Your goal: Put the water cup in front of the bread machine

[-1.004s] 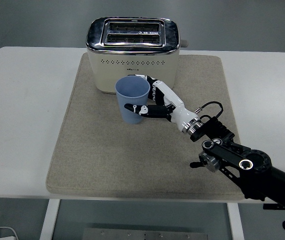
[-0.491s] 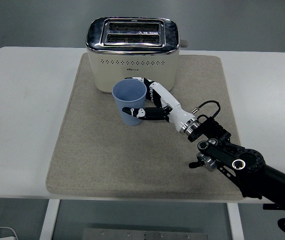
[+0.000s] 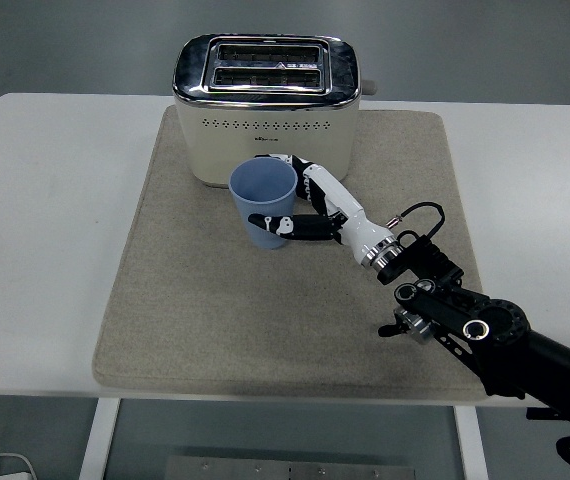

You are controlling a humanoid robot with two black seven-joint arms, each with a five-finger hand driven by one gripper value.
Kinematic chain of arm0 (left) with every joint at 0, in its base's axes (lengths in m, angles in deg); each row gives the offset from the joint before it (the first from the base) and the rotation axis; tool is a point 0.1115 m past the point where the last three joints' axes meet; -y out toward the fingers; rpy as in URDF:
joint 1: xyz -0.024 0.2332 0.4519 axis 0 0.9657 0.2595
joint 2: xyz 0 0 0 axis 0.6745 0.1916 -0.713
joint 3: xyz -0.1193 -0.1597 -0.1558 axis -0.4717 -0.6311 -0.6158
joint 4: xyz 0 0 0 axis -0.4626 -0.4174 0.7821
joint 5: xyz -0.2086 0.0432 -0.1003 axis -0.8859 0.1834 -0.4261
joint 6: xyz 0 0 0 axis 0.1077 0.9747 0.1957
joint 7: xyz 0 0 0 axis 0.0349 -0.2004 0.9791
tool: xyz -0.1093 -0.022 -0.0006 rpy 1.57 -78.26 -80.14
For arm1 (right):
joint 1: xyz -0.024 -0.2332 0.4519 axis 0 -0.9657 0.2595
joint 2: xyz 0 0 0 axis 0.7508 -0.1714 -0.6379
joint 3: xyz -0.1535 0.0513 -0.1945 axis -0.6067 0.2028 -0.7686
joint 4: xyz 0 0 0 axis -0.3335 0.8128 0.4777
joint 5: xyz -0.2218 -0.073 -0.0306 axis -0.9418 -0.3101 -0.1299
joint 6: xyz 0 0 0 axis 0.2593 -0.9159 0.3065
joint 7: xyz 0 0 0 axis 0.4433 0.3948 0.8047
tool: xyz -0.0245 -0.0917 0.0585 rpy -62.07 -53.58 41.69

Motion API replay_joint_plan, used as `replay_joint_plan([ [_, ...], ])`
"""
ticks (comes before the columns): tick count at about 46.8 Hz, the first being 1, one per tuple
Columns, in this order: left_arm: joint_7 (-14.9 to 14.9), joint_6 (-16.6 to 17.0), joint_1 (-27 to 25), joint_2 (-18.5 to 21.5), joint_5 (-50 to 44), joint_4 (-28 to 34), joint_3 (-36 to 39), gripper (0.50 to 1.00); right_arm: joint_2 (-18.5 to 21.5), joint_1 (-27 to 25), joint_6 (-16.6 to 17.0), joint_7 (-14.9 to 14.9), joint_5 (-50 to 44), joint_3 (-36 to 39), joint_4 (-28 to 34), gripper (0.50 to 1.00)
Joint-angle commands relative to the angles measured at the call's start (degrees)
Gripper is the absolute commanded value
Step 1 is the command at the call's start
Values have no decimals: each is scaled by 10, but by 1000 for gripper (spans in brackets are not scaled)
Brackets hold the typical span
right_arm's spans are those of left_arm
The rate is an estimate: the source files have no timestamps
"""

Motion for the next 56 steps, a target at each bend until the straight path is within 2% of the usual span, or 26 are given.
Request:
replay_joint_plan([
  [1,0,0,0,0,0,0,0,1000,0,-1,1,1,1,0,0,815],
  [3,0,0,0,0,0,0,0,1000,0,-1,0,1,1,0,0,870],
  [5,0,0,0,0,0,0,0,1000,0,-1,1,1,1,0,0,903],
  [7,0,0,0,0,0,0,0,1000,0,-1,1,1,1,0,0,915],
  [56,0,0,0,0,0,0,0,1000,0,-2,4,2,2,-1,-2,917],
])
